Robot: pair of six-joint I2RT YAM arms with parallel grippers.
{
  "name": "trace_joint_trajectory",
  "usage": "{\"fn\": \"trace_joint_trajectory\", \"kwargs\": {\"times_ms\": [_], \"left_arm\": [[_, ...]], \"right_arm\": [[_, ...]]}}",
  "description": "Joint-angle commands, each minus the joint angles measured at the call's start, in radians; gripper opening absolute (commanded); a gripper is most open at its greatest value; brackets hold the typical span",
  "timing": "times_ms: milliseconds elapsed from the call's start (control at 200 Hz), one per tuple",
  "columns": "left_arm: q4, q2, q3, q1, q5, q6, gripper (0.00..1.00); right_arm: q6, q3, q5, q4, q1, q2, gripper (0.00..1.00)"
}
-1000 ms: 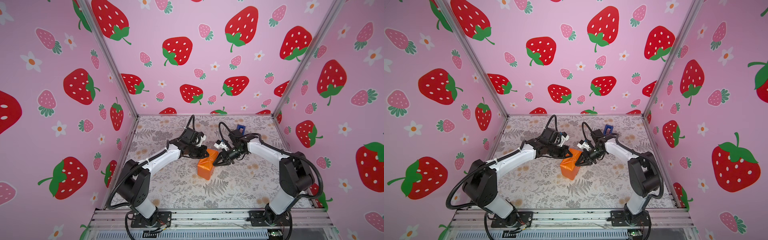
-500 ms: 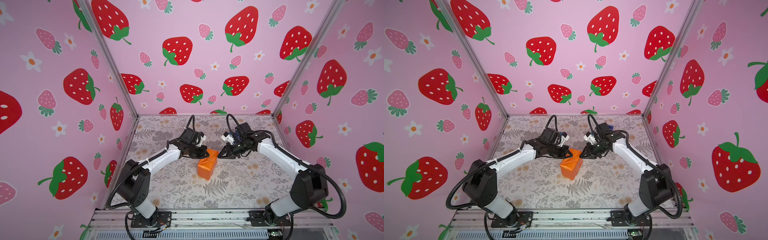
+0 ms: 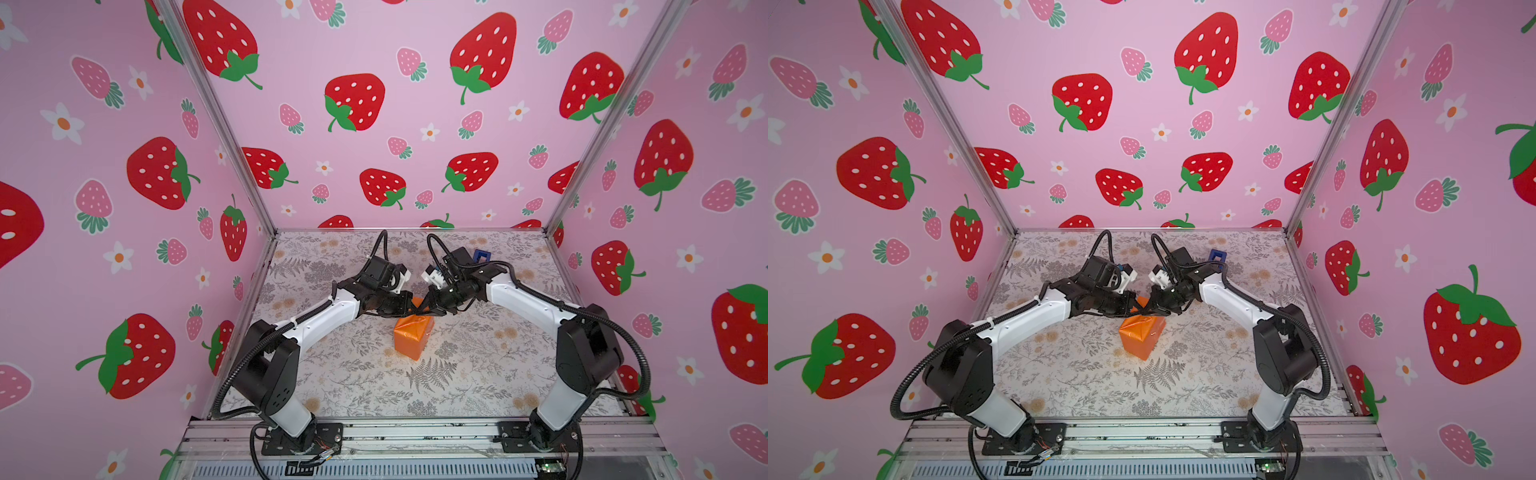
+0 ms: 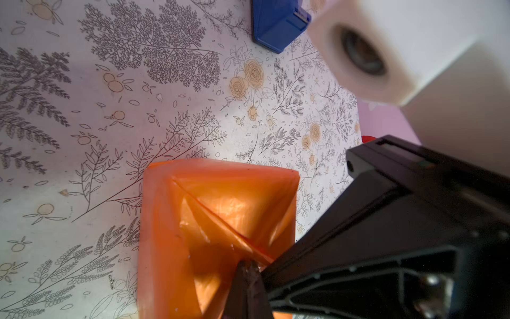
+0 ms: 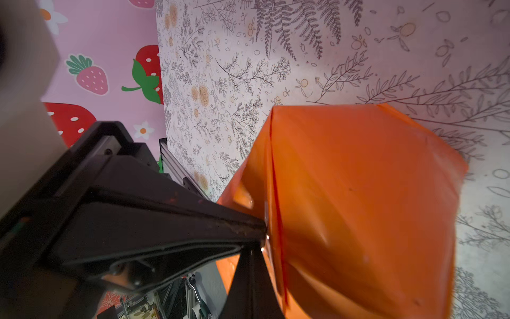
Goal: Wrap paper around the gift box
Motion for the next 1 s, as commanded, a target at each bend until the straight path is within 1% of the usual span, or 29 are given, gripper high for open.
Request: {"fn": "trace_joint_trajectory", "kwargs": {"times_ms": [0, 95, 230, 400, 475, 670, 850, 996], "left_arm": [[-0.070, 0.016, -0.036, -0.009, -0.037, 0.011, 0.00], [-0.067, 0.017, -0.040, -0.009, -0.035, 0.009, 0.00], [-0.067, 0.022, -0.040, -0.008, -0.035, 0.008, 0.00], [-0.073, 0.024, -0.039, -0.009, -0.034, 0.013, 0.00], [-0.075, 0.021, -0.040, -0.009, -0.035, 0.013, 0.00], [-0.079, 0.017, -0.038, -0.009, -0.040, 0.009, 0.00], [-0.085, 0.017, -0.040, -0.008, -0.039, 0.011, 0.00], [-0.083, 0.019, -0.042, -0.008, -0.040, 0.009, 0.00]], "right_arm": [[-0.008, -0.058, 0.038, -0.032, 0.014, -0.038, 0.00], [-0.008, -0.122, 0.028, -0.040, 0.020, -0.094, 0.00], [-0.004, -0.176, 0.048, -0.074, 0.021, -0.175, 0.00], [0.038, -0.201, 0.116, -0.078, 0.024, -0.247, 0.00], [0.086, -0.231, 0.154, -0.016, 0.035, -0.282, 0.00], [0.212, -0.338, 0.190, 0.180, 0.046, -0.348, 0.00], [0.244, -0.378, 0.171, 0.274, 0.055, -0.341, 0.00], [0.248, -0.383, 0.165, 0.308, 0.064, -0.322, 0.00]]}}
